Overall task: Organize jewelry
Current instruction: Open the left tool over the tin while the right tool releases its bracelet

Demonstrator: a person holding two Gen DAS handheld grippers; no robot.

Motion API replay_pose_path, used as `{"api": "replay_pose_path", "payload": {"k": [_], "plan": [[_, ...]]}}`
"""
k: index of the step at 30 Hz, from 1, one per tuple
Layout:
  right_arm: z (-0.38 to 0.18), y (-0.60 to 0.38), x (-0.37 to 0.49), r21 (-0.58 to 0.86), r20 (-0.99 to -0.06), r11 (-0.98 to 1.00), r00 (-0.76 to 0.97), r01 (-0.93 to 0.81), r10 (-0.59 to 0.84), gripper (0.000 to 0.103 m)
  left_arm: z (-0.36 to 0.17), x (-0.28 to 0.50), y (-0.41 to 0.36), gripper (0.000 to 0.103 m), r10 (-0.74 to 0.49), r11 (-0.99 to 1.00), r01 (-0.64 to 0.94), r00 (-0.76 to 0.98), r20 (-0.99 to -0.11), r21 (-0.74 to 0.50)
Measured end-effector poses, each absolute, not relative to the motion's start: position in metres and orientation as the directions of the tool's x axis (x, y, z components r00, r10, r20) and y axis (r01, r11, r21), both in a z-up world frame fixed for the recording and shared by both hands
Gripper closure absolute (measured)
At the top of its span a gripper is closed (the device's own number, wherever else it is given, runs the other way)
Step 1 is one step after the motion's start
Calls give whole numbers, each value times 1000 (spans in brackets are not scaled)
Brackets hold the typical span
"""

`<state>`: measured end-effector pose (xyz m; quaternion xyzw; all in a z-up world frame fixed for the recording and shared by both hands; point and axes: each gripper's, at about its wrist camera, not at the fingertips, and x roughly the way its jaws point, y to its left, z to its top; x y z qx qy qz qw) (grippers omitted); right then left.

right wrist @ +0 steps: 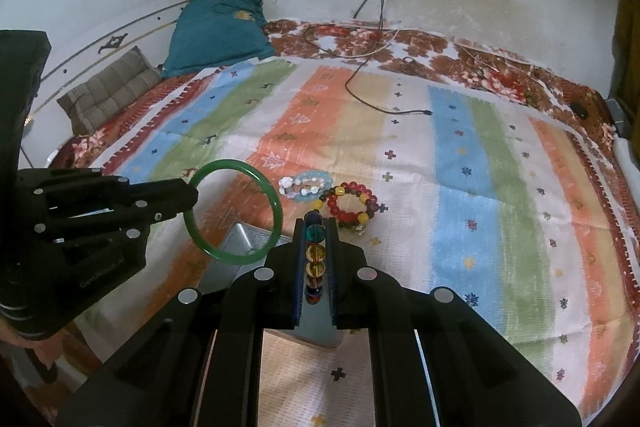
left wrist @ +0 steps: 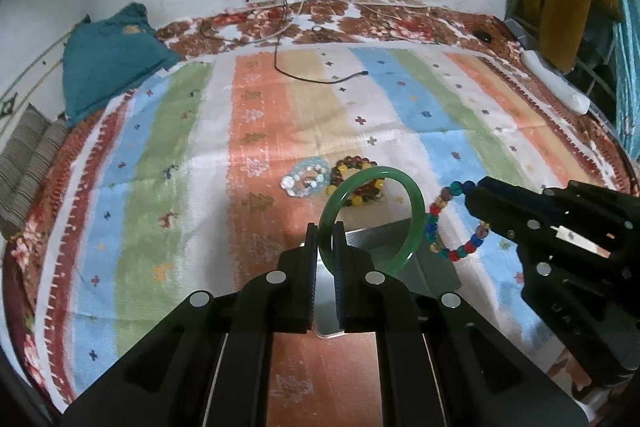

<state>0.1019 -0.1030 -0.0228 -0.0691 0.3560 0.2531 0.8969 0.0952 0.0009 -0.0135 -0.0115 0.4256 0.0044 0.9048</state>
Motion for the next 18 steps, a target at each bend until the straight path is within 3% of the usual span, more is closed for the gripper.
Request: {"api": "replay_pose_path", "payload": {"k": [3,4,5,7,18], "plan": [[-26,-104,106,54,-685,879,622,-474,378,92,-18,98,1,92,1,1000,-23,616,-788,-17],[-26,-105,107,47,-690,885,626,-463,364,87,-20,99,2,92,8,999,-31,611,-792,-13],[-28,-107,110,43,-696,892,627,-450,350,73,-21,100,3,92,19,999,-41,607,-794,-7],[-31,-110,113,54,-710,897,615,-438,343,63,-22,101,7,91,25,999,-53,602,-798,-8],[-37,-120,135,79,-740,918,594,-388,315,63,-28,111,36,70,48,989,-144,572,-819,-42]]}}
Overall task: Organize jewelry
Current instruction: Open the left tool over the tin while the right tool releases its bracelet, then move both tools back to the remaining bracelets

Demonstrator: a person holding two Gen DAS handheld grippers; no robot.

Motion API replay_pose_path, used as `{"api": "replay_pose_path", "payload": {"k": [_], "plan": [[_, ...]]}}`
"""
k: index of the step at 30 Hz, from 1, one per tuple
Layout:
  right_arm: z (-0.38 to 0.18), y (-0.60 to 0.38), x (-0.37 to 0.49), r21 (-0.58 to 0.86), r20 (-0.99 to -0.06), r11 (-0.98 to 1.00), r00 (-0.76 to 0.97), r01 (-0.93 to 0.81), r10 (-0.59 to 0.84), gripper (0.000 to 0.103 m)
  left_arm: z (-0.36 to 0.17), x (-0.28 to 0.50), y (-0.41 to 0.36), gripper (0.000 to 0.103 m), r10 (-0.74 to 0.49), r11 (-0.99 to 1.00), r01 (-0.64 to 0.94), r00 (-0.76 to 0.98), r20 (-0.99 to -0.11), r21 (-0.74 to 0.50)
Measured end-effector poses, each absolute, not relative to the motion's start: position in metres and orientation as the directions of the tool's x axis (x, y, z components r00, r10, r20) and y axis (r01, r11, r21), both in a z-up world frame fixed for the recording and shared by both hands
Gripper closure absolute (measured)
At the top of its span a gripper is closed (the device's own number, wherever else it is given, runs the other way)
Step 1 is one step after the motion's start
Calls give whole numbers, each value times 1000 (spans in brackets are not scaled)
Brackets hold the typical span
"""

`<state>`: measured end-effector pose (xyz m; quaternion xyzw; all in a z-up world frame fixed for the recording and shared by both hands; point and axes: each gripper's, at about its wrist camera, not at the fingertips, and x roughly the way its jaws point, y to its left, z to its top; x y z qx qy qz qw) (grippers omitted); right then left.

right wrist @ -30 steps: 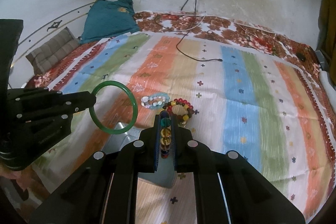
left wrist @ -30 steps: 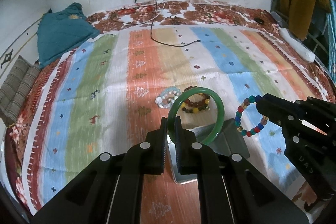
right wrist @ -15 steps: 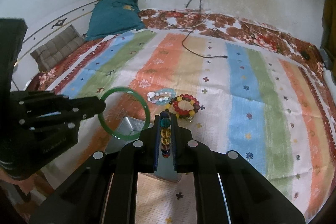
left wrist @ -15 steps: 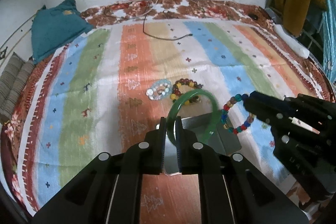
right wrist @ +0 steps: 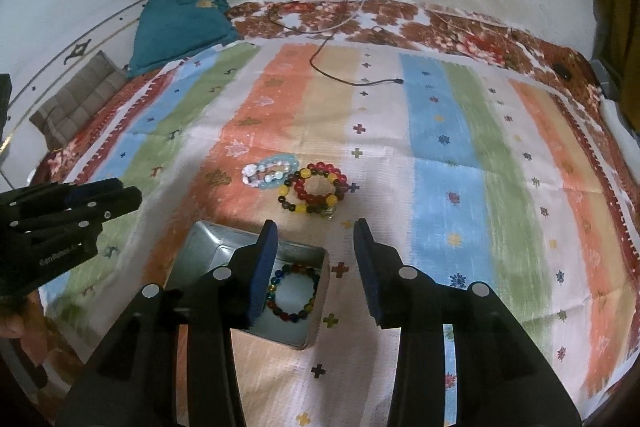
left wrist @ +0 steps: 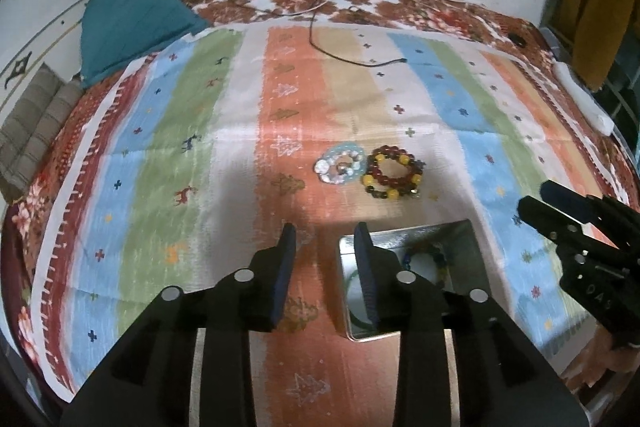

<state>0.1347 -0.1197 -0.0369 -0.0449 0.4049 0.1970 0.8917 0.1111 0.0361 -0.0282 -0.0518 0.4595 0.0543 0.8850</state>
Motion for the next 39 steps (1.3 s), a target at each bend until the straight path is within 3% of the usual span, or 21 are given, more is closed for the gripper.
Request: {"api": "replay_pose_path", "payload": {"k": [10,17,39], "plan": [[-45,-114,153,56,-763,925,582,-376,283,51,-36,134,39,48,82,988,-155,549,-832,-5],[-50,-108,170,29,-776,927,576,-374,257,38,-38,153,42,39,98,988,-154,541,-836,16],[-72,-95,211,11,-820,934,531,-357,213,38,-66,202,55,35,127,986,-159,462,-878,59]]}}
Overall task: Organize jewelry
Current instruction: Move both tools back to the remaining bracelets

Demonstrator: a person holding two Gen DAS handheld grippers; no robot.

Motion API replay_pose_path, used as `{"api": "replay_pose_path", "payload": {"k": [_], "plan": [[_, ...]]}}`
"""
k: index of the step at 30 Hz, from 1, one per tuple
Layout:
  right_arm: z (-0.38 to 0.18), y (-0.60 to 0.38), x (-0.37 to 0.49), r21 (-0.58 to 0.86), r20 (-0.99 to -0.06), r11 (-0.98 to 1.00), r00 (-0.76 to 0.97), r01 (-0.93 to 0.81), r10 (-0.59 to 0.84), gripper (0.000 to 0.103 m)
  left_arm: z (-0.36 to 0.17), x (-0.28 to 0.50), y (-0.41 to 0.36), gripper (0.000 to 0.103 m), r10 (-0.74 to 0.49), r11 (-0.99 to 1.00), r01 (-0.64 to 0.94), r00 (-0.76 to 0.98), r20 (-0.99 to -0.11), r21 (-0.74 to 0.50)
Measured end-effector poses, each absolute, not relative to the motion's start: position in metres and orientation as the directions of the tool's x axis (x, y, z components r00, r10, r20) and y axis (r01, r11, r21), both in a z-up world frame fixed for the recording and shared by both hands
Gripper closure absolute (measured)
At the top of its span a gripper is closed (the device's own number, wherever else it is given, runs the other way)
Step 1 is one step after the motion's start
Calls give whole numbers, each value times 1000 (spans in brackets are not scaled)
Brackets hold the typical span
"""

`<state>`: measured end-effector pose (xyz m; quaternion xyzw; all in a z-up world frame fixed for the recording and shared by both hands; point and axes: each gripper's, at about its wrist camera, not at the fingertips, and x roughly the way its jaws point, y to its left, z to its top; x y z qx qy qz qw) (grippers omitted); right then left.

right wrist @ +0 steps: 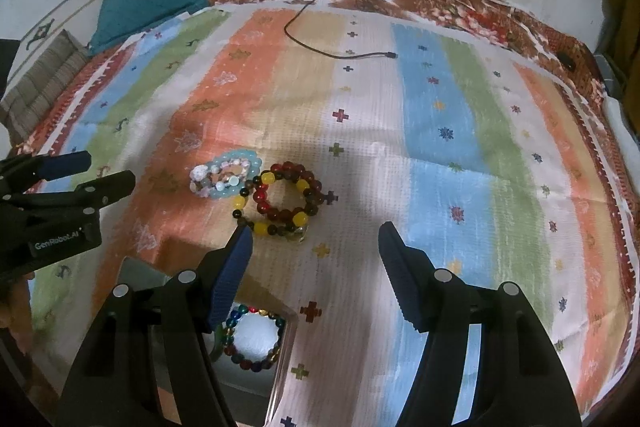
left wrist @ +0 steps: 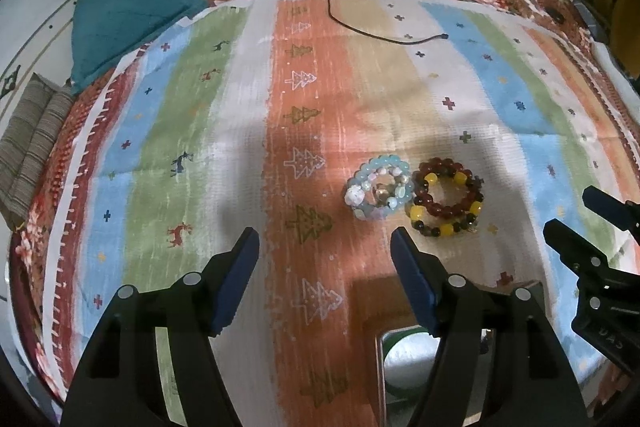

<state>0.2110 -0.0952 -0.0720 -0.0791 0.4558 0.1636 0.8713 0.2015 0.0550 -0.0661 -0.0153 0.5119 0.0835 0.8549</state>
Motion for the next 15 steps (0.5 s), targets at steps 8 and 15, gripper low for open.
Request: {"api": "replay_pose_path", "payload": {"k": [8,15], "plan": [[-83,-91,224,-3,-836,935,514,-354,192,38,-82,218,56,34,140,984,-159,427,-893,79],[-97,-87,236,-10,-854,938,491,-347,172,38,-92,229,54,34,131,986,-145,410,-903,77]]}}
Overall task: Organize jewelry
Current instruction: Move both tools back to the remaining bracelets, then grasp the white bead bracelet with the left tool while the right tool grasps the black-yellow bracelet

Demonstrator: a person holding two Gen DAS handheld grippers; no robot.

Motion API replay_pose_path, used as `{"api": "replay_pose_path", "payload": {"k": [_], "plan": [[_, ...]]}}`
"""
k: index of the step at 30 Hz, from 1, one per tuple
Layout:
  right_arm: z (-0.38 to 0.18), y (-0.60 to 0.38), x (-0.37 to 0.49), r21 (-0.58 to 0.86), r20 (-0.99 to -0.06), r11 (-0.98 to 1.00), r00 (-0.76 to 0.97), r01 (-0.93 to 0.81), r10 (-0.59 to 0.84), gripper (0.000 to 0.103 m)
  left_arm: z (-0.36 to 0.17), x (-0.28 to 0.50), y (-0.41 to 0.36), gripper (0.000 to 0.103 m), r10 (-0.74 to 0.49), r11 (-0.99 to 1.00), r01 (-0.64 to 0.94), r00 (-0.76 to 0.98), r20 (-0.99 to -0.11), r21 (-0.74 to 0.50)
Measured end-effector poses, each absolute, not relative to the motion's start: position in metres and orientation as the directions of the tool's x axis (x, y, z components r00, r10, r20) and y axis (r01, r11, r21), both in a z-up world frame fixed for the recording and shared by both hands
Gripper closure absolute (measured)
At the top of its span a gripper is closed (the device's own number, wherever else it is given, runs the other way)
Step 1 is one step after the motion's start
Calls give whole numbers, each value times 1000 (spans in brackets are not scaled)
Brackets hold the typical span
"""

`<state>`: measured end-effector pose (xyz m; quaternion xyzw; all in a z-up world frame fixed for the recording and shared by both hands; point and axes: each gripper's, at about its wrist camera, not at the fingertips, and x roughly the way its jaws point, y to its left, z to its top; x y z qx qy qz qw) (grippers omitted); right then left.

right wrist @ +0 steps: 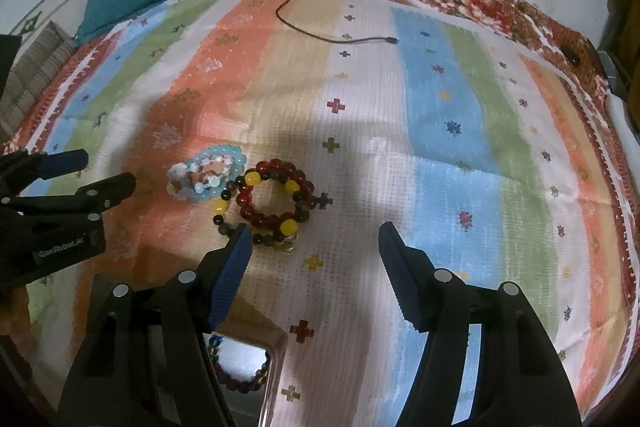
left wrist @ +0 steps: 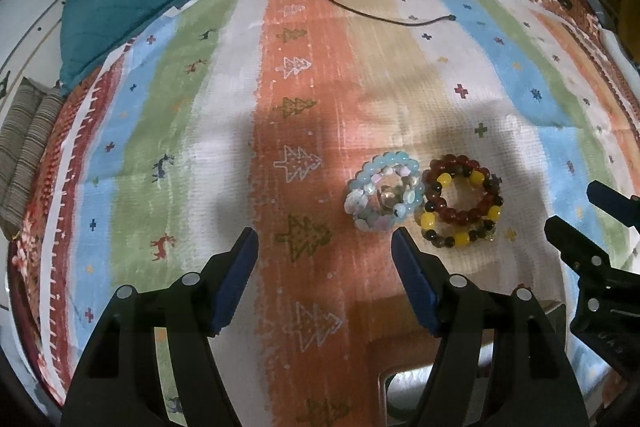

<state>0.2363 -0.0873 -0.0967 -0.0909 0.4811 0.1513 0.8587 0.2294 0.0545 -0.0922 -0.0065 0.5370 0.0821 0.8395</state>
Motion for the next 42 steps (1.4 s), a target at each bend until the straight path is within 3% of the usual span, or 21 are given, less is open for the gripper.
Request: {"api": "replay_pose_path", "payload": {"k": [15,25,34,38,42], "plan": [[-121,-80,260,41,-891,942,415,-334,186,38,-120,255,59,34,82,988,-154,366,-927,27],[-135,-76,274,40,-903,939,390,-343,181,47,-131,267,60,41,59,988,-154,362,-930,3],[-147,-71,284,43,-915,935,361,-352,178,60,-148,276,56,58,44,991,-131,336,-941,-1],[-151,-68,285,44,-919,931,351,-362,179,73,-152,277,54,82,33,993,-117,342,-939,-8],[-151,-65,284,47,-920,925,345,-377,188,84,-150,277,53,84,37,994,-111,347,-937,-2]]}}
